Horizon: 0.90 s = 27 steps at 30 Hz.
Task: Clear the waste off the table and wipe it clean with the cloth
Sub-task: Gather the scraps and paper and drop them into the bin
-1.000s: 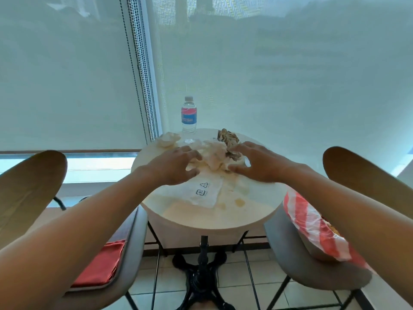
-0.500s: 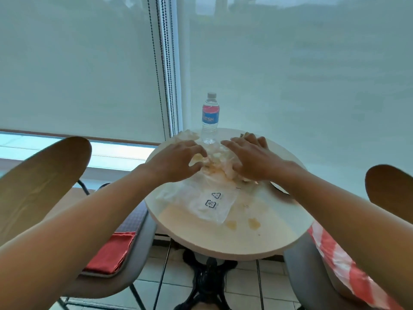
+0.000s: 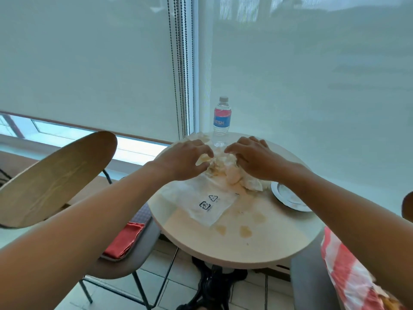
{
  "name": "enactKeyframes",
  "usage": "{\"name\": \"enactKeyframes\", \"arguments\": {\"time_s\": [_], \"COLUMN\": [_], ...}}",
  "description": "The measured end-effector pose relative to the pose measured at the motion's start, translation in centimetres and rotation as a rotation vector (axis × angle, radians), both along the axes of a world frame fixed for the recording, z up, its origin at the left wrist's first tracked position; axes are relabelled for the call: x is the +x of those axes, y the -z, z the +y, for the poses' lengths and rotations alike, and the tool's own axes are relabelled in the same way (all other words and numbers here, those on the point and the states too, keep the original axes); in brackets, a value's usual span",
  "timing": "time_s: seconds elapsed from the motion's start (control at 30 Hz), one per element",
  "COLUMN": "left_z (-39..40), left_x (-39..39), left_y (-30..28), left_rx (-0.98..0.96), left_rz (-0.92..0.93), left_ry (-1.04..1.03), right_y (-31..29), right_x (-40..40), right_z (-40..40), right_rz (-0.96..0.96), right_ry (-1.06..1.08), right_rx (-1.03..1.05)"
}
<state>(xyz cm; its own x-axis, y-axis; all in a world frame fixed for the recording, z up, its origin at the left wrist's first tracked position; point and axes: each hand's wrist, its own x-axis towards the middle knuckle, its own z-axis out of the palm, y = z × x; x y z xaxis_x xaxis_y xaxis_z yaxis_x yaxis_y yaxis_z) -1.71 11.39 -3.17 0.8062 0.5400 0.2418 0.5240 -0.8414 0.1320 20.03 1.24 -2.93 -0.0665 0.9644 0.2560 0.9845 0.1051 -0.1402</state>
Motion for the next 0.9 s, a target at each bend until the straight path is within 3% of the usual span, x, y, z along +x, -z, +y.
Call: {"name": "enactKeyframes", "arguments": {"time_s": [0.23, 0.6, 0.9], "left_z": [0.9, 4.8, 7.1], "left_x": [0.6, 3.4, 5.7], "left_y": [-1.0, -1.5, -0.6], "left_rx": [0.007, 0.021, -0.028], "left_rz": [-0.008, 0.047, 0.316], "left_ry": [0.02, 0.24, 0.396], "right_y": [-2.0, -4.0, -2.9], "right_x": [0.2, -1.5, -3.5], "right_z": [-0.1, -0.5, -2.2], "right_rz": [0.292, 0.434, 0.451], "right_ry": [0.021, 0.251, 0.387], "right_rx": [0.039, 0.193, 0.121]}}
